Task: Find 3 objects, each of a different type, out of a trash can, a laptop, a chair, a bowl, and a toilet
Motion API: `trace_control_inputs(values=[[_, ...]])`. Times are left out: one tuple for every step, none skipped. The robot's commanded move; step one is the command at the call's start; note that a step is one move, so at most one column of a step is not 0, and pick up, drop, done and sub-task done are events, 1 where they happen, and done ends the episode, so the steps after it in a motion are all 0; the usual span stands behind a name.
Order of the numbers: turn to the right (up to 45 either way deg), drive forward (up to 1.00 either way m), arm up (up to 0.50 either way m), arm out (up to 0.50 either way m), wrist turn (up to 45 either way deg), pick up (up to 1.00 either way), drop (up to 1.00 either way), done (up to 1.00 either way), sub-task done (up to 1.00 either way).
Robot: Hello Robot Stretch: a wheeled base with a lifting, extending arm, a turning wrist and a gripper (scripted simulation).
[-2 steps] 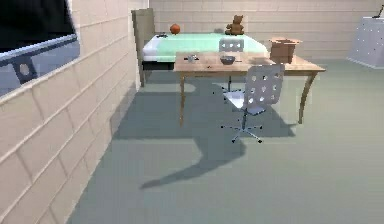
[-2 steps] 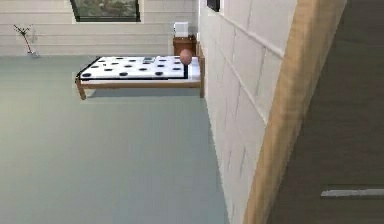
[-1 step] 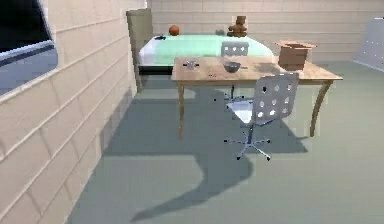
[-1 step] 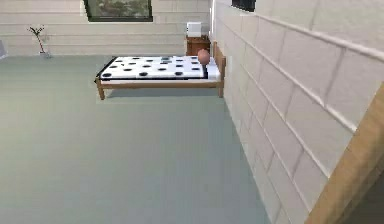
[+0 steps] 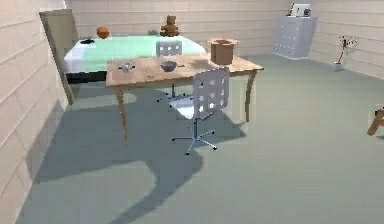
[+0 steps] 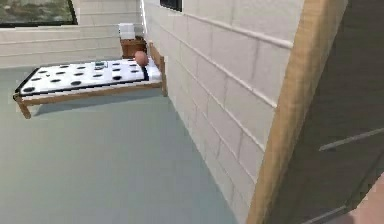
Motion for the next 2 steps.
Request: trace_control_inputs(values=[[0.0,0.75,0.00,0.00,0.0,0.00,0.00,0.00,0.00],[0.0,0.00,0.00,0.00,0.0,0.00,0.00,1.00,0.00]])
